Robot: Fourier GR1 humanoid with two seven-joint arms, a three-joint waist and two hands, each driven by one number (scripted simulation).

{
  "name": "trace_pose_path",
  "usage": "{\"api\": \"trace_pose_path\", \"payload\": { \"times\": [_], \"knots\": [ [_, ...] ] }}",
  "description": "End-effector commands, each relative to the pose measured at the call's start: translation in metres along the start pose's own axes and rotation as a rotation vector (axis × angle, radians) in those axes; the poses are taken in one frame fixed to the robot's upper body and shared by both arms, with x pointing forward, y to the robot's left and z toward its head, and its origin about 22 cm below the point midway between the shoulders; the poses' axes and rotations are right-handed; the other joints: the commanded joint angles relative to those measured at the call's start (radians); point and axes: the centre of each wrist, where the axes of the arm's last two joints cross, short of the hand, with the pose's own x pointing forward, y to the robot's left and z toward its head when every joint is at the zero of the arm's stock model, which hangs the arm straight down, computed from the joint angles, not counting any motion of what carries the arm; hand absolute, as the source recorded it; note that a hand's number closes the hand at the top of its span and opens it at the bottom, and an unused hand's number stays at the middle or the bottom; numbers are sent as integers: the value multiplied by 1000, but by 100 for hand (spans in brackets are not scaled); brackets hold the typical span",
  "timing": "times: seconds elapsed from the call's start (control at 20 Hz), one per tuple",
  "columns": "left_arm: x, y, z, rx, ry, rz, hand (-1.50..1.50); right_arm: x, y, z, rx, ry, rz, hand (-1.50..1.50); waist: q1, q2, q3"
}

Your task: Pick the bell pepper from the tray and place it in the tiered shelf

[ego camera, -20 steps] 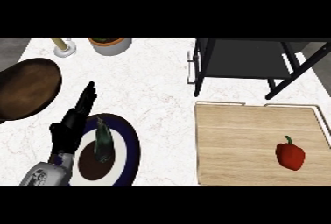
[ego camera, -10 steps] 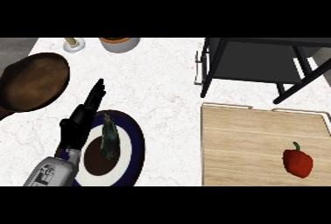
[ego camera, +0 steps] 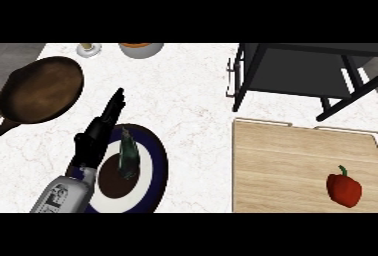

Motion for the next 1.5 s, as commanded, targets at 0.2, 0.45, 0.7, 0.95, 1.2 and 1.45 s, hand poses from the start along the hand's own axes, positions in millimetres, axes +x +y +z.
{"api": "trace_pose_path", "payload": {
  "times": [0.2, 0.45, 0.7, 0.95, 1.2, 1.45],
  "knots": [
    [2, -11, -4, -19, -9, -1, 0, 63, -4, 15, 125, 149, 318, -150, -1, -2, 2],
    [-10, 17, -5, 16, 17, -5, 0, 82, 32, 33, 134, 153, 301, -150, -3, -4, 3],
    [-5, 12, 6, 10, 13, -16, 0, 105, 42, 23, 111, 152, 310, -150, 4, -5, 3],
    [-7, 4, 4, 6, -6, 3, 0, 105, 53, 30, 70, 172, 325, -150, -6, -6, 3],
    [-8, 0, -3, 5, -7, 12, 0, 96, 78, 28, 81, 162, 314, -150, -10, -6, 3],
    [-4, 10, -8, 21, 10, -9, 0, 89, 83, 23, 93, 163, 313, -150, -14, -6, 4]
  ]
}}
